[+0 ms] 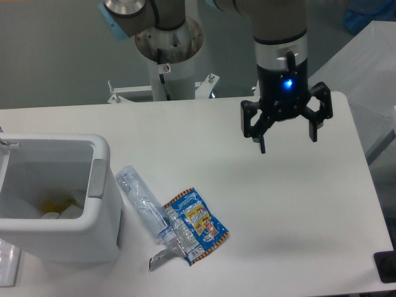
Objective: Place the trash in the trash can
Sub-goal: 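Move the open gripper toward the clear plastic bottle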
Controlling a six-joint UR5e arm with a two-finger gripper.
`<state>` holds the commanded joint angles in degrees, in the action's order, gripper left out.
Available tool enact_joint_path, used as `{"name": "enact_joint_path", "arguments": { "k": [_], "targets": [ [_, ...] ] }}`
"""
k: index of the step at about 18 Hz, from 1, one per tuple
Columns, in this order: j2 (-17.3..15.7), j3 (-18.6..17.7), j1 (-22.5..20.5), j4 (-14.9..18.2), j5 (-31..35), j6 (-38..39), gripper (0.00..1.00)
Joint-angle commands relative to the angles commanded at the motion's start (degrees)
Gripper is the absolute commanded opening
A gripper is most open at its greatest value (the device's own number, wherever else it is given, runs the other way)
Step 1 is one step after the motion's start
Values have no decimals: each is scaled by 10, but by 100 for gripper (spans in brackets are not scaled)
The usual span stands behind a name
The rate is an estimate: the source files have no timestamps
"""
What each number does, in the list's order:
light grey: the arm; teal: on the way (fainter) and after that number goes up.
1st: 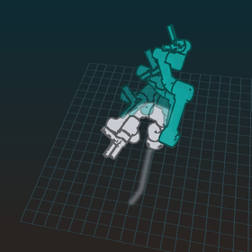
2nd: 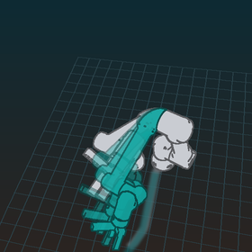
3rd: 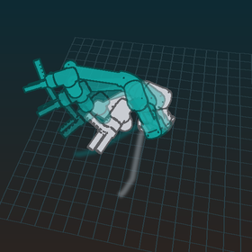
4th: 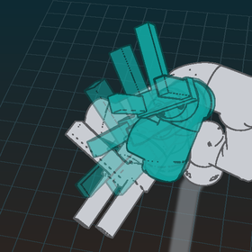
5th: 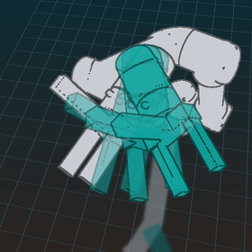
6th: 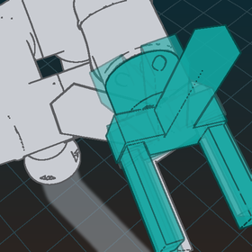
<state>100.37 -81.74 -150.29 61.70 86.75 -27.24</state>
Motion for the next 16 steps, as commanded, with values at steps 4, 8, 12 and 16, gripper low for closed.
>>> {"name": "enact_joint_path", "arguments": {
  "k": [4, 8, 12, 16],
  "targets": [
    [0, -4, -4, 3, -1, -23, 100],
    [1, -19, 0, -2, 2, -15, 100],
    [2, -43, 9, -3, -7, -15, 100],
    [19, -64, 23, -3, -6, -6, 100]
  ]
}}
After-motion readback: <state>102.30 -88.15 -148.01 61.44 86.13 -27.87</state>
